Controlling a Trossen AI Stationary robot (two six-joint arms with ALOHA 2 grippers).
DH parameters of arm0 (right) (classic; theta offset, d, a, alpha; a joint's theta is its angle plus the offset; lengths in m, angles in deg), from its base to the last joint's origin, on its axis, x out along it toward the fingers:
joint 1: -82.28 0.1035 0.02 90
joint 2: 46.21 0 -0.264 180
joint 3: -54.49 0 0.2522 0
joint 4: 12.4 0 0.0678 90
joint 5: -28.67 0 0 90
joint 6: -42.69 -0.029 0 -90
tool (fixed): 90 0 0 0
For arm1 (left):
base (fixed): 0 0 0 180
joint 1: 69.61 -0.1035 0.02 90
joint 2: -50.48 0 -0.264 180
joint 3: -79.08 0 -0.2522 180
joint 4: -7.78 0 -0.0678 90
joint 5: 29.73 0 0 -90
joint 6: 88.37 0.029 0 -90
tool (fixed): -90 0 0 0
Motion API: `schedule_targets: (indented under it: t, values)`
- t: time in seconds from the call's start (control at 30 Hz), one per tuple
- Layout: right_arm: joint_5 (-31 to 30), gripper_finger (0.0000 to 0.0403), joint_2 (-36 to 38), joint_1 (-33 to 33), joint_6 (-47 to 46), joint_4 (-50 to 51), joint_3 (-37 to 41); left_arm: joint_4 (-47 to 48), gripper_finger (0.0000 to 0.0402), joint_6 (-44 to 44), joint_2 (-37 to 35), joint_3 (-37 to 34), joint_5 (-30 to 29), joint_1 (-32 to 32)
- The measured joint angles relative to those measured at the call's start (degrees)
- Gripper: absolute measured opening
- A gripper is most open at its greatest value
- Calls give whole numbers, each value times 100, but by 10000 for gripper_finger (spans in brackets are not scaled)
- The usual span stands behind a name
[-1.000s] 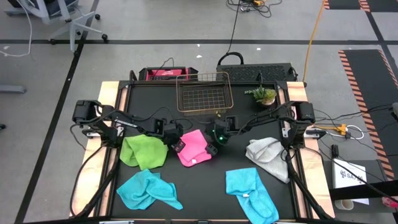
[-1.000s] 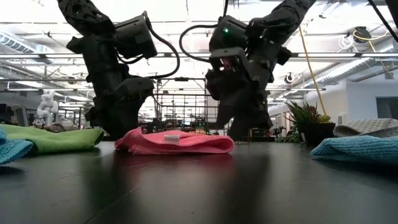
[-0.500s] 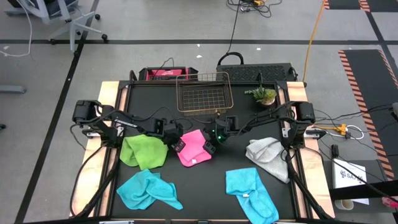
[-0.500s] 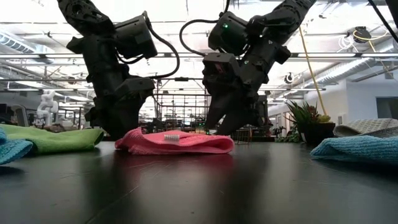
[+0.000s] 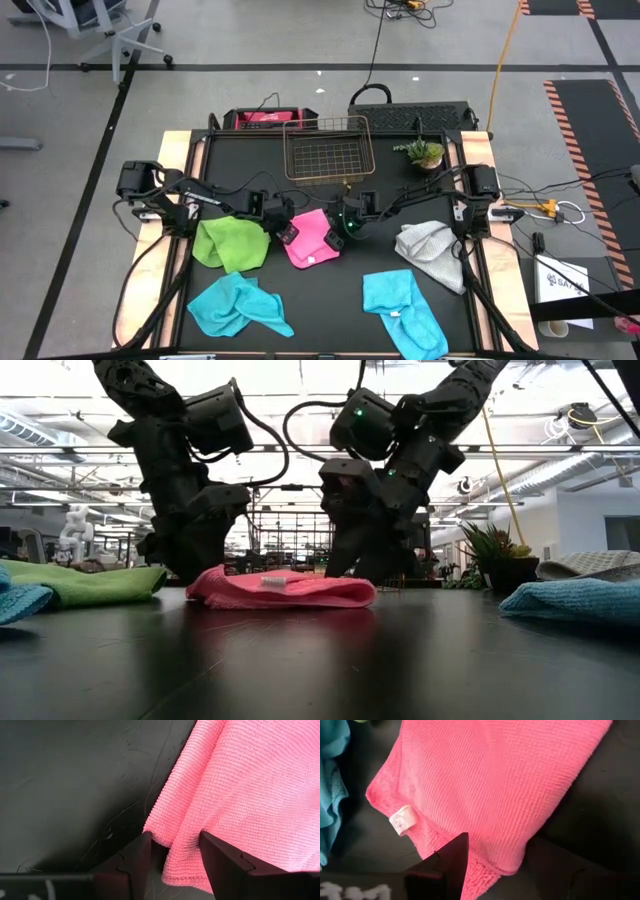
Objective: Fold microfiber towels
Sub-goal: Put the folded pink microfiber cloth in the wire basket
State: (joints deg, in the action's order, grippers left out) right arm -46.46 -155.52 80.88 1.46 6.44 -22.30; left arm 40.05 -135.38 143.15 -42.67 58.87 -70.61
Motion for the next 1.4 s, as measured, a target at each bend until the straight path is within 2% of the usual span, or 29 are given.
schedule_targets:
  t: [0.1, 0.17, 0.27, 0.37, 0.43, 0.53, 0.9, 1.1, 1.3, 1.4]
  values:
    - [-5, 181, -7, 4, -32, -54, 3, -44, 169, 1, 2, 0, -1, 0]
    - [-8, 168, -10, 1, -144, -52, 3, -52, 152, 1, 3, -2, -8, 0]
    - [-11, 131, -18, -15, -159, -42, 5, -59, 102, 15, 11, -4, -23, -4]
    - [-17, 86, -25, -14, -159, -39, 8, -141, 32, 131, 22, -4, 17, 1]
    - [-8, 51, -31, -14, -159, -39, 10, -206, 13, 186, 24, -4, 32, 2]
    - [39, 9, -34, 8, -133, -46, 12, -349, 12, 170, 24, -7, 24, 2]
    - [18, 2, 330, 116, -308, -460, -23, -520, 6, 78, -74, -7, -105, 2]
    - [-119, 1, 888, 111, -290, -426, -25, -522, 4, 45, -715, 55, -213, 2]
    - [-346, 1, 1574, -25, -111, -411, -25, -426, 4, 555, -1390, 703, -894, -1]
    - [-573, 1, 1965, -149, 22, -440, -25, 29, 3, 1031, -1520, 1271, -1277, -84]
